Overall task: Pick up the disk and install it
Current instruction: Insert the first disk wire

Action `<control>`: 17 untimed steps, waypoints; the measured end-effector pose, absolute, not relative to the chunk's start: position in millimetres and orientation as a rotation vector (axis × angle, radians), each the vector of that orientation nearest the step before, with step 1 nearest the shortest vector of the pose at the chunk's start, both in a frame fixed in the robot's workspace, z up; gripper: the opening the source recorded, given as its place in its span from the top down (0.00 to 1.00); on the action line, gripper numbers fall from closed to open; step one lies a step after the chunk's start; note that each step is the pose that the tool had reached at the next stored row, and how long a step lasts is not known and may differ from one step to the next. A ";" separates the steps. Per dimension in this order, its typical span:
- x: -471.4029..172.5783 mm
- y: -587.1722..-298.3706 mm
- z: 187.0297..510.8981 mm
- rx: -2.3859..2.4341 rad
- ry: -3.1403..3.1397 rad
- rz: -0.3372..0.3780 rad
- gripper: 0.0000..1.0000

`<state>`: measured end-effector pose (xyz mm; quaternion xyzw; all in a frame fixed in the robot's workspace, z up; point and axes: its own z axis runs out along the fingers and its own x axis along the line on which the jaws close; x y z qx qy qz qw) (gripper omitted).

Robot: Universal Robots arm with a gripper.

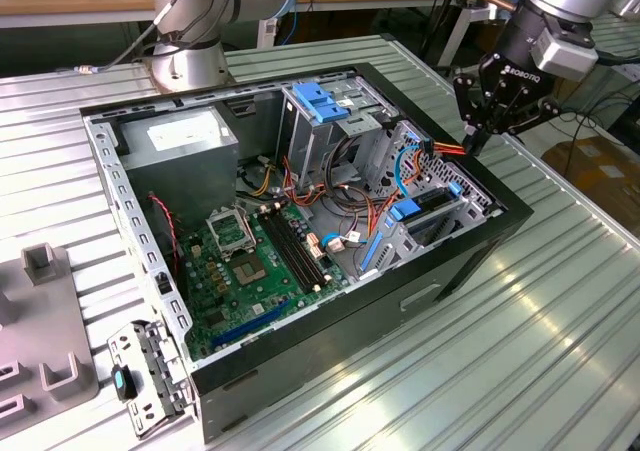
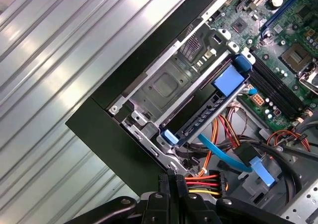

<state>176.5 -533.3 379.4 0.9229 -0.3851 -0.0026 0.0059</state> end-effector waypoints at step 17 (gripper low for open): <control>163.7 -545.4 379.5 2.869 -1.252 -0.008 0.84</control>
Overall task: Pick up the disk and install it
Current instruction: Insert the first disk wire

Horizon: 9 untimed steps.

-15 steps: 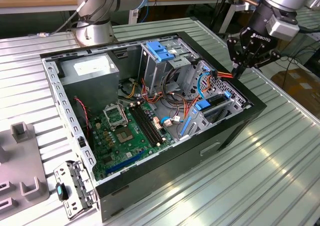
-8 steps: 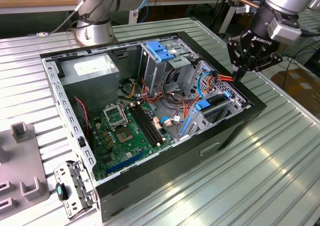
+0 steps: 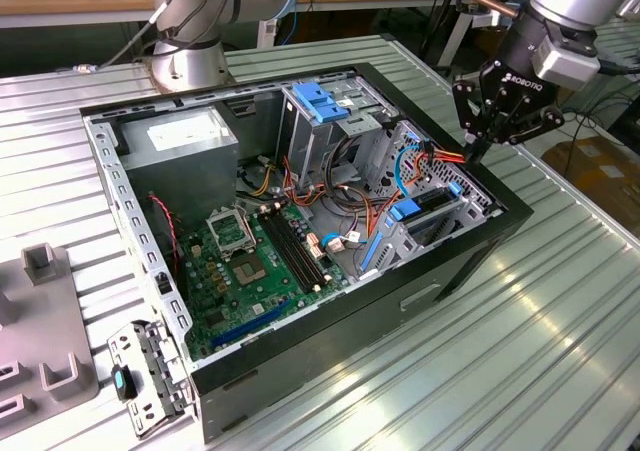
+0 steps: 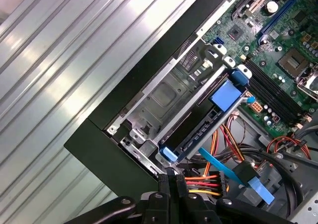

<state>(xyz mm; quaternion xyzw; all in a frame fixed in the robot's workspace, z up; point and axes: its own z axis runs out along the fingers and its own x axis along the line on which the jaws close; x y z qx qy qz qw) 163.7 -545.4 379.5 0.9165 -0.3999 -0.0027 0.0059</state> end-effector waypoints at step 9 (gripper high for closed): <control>161.3 -547.5 379.4 2.841 -1.313 -0.009 0.84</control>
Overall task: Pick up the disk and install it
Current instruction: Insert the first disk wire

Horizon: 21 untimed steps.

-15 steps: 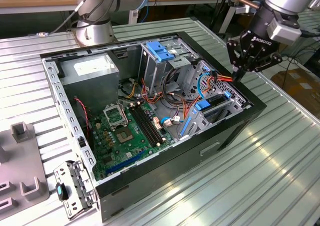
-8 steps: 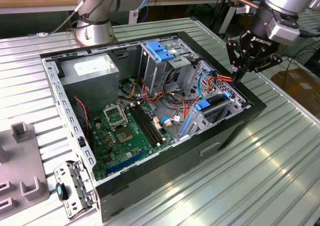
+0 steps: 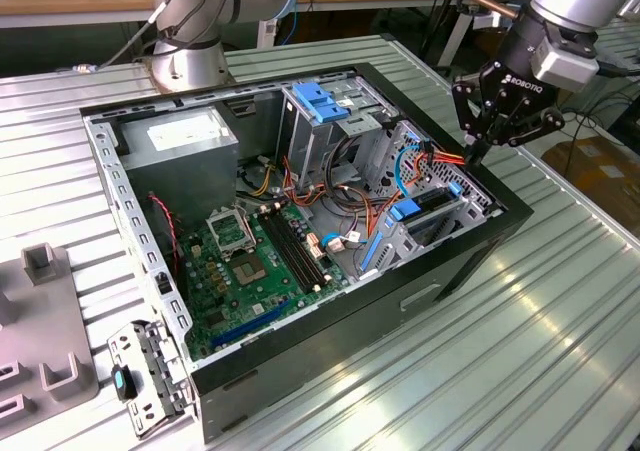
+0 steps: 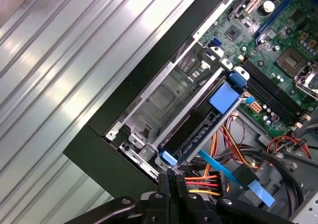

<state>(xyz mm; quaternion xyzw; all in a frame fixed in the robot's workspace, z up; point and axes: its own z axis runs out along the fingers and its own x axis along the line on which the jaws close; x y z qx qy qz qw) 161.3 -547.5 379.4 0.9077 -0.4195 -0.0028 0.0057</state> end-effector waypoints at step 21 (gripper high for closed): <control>148.3 -547.5 377.4 2.569 -1.790 -0.012 0.84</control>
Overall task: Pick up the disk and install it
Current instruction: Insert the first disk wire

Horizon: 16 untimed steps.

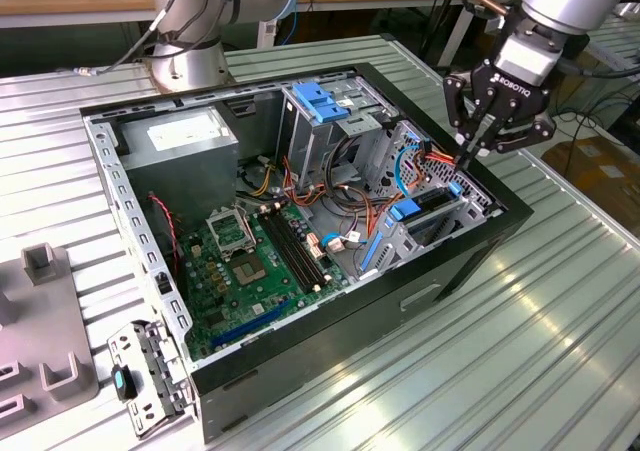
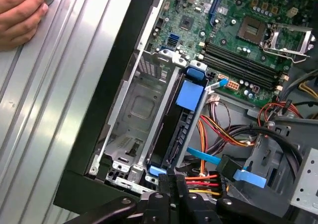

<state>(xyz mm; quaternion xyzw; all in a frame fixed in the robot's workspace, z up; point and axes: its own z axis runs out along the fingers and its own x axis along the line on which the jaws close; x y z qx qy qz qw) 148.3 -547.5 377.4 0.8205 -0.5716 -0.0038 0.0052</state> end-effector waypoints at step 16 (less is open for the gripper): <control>139.3 -547.5 369.1 2.418 -1.989 -0.012 0.84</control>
